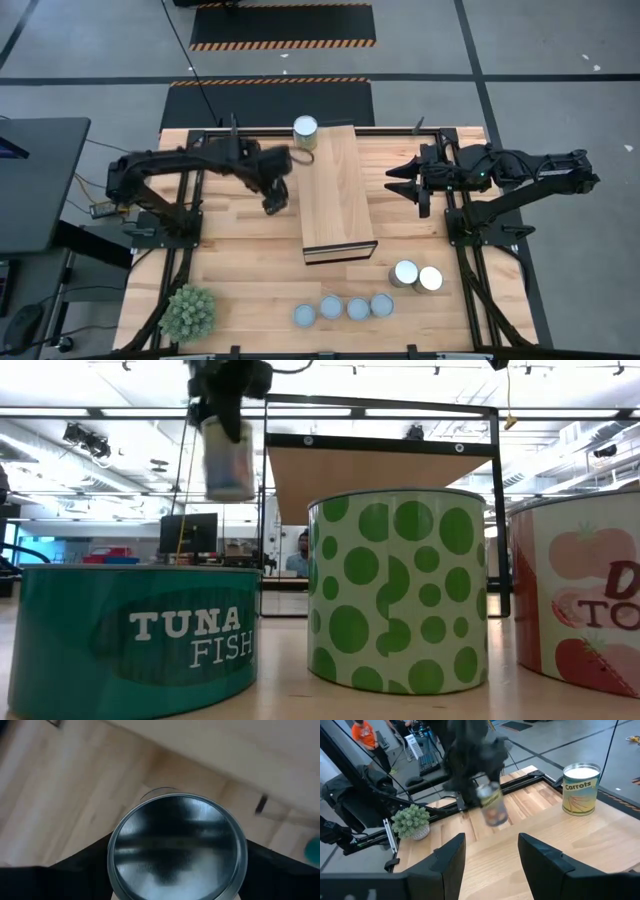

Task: Pick and place cans onto a shelf
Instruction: Put the canned peaches on the shelf

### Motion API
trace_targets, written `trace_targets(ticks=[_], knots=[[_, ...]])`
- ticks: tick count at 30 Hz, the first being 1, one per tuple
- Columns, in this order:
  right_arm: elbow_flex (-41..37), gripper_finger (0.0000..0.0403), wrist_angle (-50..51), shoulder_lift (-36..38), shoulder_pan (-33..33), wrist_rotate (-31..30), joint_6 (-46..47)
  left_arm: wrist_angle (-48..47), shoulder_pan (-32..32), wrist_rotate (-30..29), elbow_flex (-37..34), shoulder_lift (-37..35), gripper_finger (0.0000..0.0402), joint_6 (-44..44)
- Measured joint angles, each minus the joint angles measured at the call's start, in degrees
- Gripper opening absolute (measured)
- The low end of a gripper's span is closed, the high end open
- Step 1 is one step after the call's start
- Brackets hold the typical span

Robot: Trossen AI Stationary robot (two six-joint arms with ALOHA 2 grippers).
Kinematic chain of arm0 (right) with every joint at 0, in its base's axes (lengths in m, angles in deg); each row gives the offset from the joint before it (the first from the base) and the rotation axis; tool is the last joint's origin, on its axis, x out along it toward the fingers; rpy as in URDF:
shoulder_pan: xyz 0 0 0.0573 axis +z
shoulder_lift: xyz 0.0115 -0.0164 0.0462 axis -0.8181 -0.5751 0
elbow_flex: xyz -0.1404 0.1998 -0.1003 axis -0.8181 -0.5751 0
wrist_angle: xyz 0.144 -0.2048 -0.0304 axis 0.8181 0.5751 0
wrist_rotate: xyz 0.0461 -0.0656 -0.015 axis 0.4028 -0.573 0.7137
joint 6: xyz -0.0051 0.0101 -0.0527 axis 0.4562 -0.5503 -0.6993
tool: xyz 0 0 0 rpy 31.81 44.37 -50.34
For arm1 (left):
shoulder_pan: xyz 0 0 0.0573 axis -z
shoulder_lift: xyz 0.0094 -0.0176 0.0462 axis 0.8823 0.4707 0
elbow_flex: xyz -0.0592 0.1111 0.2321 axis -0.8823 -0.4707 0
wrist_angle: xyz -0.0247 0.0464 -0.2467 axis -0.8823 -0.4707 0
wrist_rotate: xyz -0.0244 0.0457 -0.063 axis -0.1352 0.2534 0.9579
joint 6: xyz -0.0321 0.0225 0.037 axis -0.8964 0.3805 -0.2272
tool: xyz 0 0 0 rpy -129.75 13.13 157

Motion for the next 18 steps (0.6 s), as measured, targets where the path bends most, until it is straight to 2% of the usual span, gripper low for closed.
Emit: trace_targets(ticks=[5, 9, 15, 18], knots=[[0.0, 0.019, -0.02, 0.0, 0.0, 0.03, -0.14, -4.34, -3.52, -2.46, 7.56, 0.01, 0.0309, -0.55], [0.0, 0.019, -0.04, 0.0, 0.0, 0.02, -0.14, -2.83, -5.32, -3.74, 12.28, 0.01, 0.0309, -0.9], [0.0, 0.019, -0.21, 0.0, -0.02, 0.02, -0.12, 6.15, -6.73, -6.3, 13.23, 1.16, 0.0309, -1.07], [0.0, 0.019, -0.4, 0.0, -0.02, 0.02, -0.12, 7.26, -7.45, -5.96, 13.2, 3.4, 0.0309, -0.84]])
